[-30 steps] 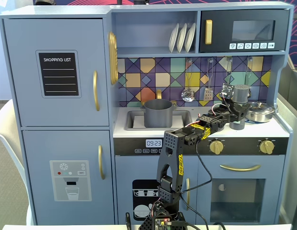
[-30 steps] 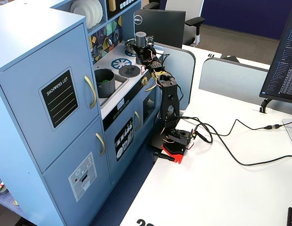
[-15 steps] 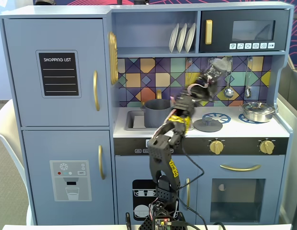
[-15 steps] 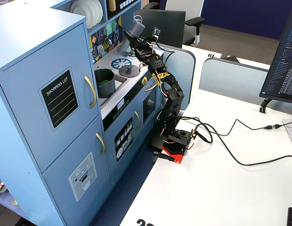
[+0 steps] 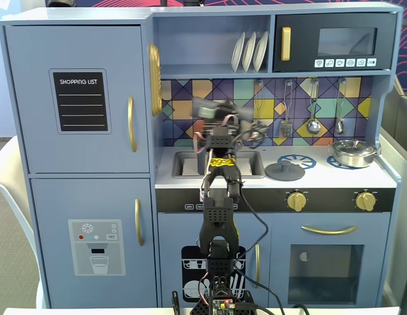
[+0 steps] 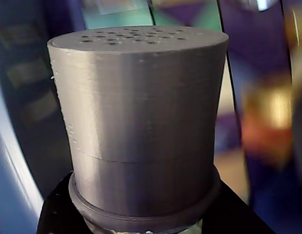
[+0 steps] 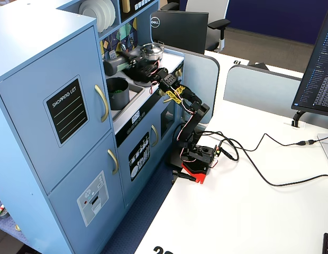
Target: Put salt in the gray recipient
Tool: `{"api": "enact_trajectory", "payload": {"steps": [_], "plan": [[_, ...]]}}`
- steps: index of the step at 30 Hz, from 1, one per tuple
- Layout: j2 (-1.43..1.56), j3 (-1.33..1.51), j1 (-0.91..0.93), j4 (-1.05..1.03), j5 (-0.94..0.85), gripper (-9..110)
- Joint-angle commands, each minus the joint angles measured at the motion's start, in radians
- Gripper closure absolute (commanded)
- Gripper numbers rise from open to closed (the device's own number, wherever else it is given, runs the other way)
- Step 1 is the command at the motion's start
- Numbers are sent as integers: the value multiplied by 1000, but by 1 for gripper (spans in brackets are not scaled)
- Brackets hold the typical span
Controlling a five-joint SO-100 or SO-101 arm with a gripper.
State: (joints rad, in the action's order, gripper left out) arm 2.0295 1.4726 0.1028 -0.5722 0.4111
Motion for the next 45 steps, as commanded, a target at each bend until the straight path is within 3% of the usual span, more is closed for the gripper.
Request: {"api": "enact_trajectory", "payload": {"steps": [1,5,12,14,19,22,31,40,45], "plan": [[5,-104,-110,-25,199,101],[0,-115,-169,-18,397,101],[-69,-175,-212,100,425,101],[-104,-232,-199,41,414,101],[-239,-468,-133,-330,456,101],[-249,-460,-127,-377,448,101],[-247,-442,-186,66,370,101],[-293,-514,-86,-425,443,101],[-293,-503,-118,-339,440,101]]}}
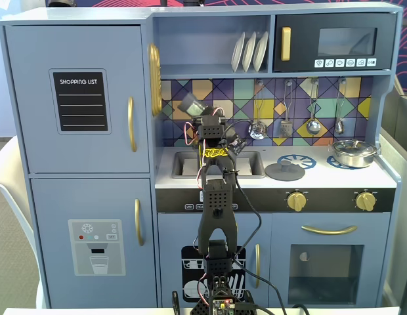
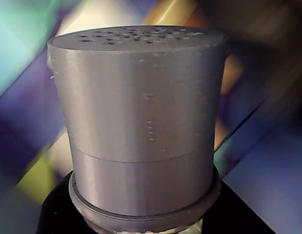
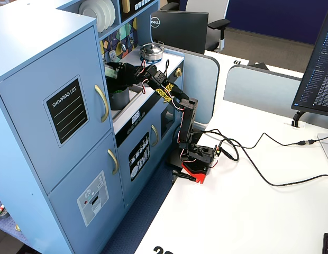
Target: Put salt in the gray recipient
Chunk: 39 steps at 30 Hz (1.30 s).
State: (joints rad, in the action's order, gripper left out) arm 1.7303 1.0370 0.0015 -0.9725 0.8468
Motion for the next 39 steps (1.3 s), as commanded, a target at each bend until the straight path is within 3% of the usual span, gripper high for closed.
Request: {"api": "enact_trajectory", "payload": {"steps": [1,6,15,18,22,25,29,37,39], "plan": [[8,-67,-25,124,-2,101],[6,-71,-43,360,-51,101],[-20,-86,0,-127,92,101],[0,-44,-32,-31,75,101],[9,-44,-57,244,-37,101],[-2,-87,-43,337,-232,101],[29,-61,91,284,-571,101],[124,129,529,385,-1577,101],[126,163,647,489,-1741,101]]}}
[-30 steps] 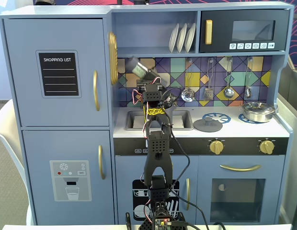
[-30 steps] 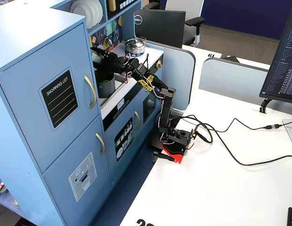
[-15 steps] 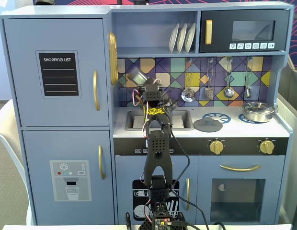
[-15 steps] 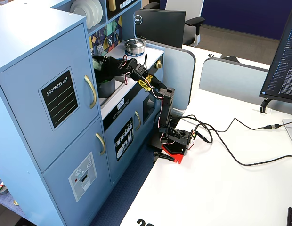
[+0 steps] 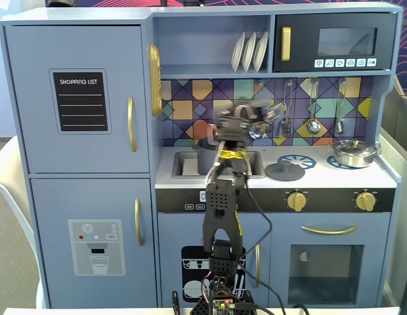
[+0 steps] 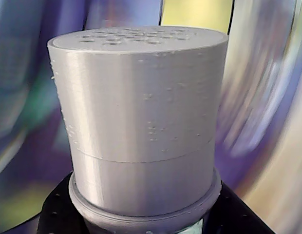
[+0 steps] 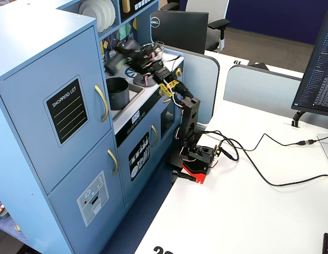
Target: Put salt in the gray recipient
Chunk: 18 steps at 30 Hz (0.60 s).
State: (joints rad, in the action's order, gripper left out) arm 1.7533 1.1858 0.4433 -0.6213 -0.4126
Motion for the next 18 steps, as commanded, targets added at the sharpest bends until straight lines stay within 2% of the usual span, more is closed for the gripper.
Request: {"api": "enact_trajectory", "payload": {"steps": [1,5,7,18], "plan": [[101,35,250,206,-545,101],[80,156,365,502,-867,101],[64,192,397,561,-925,101],[-34,291,451,617,-1072,101]]}}
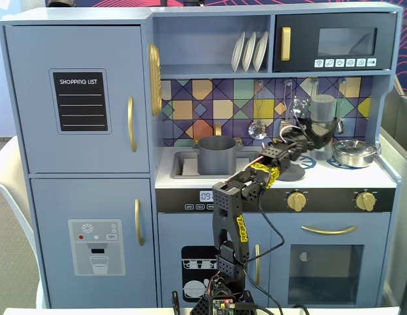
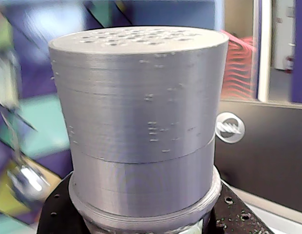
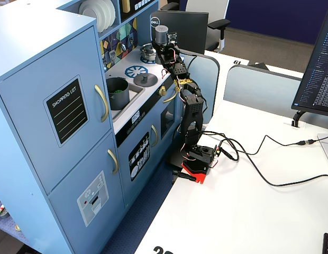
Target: Put salt in the gray recipient
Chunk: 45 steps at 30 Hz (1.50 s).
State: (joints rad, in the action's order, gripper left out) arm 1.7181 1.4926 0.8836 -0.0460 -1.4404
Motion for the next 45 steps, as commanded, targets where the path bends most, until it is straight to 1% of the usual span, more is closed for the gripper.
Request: {"api": "enact_trajectory", "payload": {"steps": [1,7,22,30,32,33,35,38,41,45], "plan": [[-8,-15,11,46,-44,101],[-34,8,11,46,-34,101],[-100,92,9,175,-54,101],[-124,104,21,199,-64,100],[-124,110,26,199,-64,96],[-124,110,28,199,-55,91],[-118,112,34,192,-21,77],[-112,115,37,187,-14,66],[-98,130,38,186,-5,58],[-26,199,40,184,-14,54]]}}
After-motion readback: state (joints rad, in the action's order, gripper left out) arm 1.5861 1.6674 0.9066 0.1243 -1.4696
